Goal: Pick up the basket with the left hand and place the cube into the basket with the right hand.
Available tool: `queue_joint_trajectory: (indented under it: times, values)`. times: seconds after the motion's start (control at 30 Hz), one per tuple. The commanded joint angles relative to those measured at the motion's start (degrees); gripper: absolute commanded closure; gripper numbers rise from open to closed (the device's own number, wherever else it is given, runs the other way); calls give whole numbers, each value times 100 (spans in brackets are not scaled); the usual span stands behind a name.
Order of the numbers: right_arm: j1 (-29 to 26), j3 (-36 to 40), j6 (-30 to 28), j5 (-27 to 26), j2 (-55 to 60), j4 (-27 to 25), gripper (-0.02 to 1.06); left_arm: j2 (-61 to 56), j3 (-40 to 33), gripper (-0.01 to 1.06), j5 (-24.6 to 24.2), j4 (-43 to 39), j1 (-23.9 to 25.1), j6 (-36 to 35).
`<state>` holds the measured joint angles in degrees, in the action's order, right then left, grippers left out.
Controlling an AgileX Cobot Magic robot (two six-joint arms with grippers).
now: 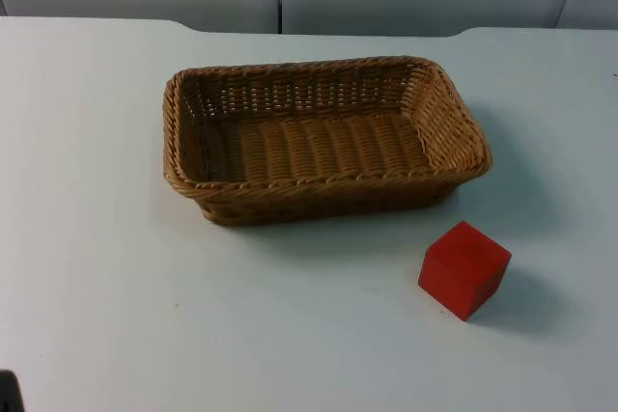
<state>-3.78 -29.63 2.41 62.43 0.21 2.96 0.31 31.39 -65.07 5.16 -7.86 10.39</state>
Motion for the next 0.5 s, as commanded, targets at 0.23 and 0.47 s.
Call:
queue_joint_trajectory:
  times: [0.23,0.47]
  values:
    - [-34,46,-27,-66,-21,-26,105,6,50,105,1097,1745,26,-49]
    - [-34,46,-27,-66,-21,-26,105,1697,50,105,1209,4989,26,1121]
